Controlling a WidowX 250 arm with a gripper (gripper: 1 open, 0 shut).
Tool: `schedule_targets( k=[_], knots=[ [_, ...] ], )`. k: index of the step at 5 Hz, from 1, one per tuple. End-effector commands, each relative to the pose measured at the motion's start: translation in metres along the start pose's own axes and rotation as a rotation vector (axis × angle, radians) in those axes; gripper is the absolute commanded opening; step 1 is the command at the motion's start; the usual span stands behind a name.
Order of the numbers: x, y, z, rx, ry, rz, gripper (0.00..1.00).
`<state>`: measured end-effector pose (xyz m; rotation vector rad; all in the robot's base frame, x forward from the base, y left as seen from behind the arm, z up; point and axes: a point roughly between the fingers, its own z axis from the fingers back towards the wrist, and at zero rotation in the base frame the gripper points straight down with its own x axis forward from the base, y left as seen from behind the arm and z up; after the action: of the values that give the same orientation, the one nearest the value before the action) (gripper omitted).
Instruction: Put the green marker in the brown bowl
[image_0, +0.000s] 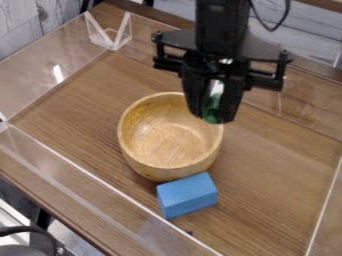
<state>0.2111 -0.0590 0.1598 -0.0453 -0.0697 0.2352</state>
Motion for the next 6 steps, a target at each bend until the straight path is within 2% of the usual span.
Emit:
schedule_targets(
  k=[1, 6],
  knots=[
    [-0.002, 0.001, 0.006, -0.024, -0.047, -0.019, 0.00],
    [-0.008, 0.014, 0.001, -0.032, -0.061, -0.008, 0.00]
  ],
)
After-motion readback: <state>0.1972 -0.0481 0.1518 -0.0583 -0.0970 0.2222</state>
